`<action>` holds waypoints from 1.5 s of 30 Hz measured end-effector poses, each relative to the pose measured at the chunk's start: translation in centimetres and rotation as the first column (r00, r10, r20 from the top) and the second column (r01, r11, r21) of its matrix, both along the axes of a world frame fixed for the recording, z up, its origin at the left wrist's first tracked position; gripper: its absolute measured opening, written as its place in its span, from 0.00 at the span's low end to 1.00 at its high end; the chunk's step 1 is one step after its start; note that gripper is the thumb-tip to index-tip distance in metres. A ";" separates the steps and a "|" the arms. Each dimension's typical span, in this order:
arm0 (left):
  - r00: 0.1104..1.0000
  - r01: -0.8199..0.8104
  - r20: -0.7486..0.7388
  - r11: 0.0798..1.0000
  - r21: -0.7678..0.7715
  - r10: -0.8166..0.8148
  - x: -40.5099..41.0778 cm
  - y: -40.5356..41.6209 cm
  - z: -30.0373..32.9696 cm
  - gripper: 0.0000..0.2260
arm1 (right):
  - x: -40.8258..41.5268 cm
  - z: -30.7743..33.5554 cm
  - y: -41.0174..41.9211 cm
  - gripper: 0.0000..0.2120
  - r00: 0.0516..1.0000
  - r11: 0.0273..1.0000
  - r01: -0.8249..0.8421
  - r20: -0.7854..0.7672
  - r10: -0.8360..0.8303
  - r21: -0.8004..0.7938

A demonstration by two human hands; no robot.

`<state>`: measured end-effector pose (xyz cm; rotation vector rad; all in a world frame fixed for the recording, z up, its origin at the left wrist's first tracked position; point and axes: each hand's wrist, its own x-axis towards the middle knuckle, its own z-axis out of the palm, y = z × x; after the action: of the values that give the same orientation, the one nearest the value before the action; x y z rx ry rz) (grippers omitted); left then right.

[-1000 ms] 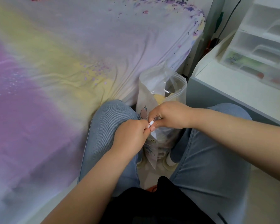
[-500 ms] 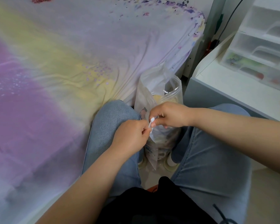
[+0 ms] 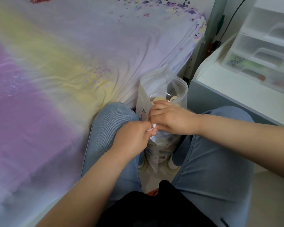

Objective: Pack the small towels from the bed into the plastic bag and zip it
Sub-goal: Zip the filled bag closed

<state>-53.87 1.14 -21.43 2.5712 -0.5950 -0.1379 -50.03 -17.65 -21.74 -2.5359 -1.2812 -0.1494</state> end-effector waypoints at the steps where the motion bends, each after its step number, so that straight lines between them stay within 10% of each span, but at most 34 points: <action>1: 1.000 0.013 0.011 1.000 0.001 -0.013 -0.1 0.1 -0.1 0.16 | 0.0 -0.1 0.1 0.25 1.000 1.000 -0.006 -0.012 0.006 0.002; 45: 0.969 0.032 0.214 0.923 0.382 -0.122 1.1 -0.3 2.0 0.13 | 3.6 -1.2 -0.3 0.16 0.992 1.000 -0.017 0.124 0.016 0.012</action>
<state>-52.74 0.83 -19.43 2.9636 -0.8288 0.0309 -46.47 -17.91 -22.90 -2.5390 -1.3413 -0.3148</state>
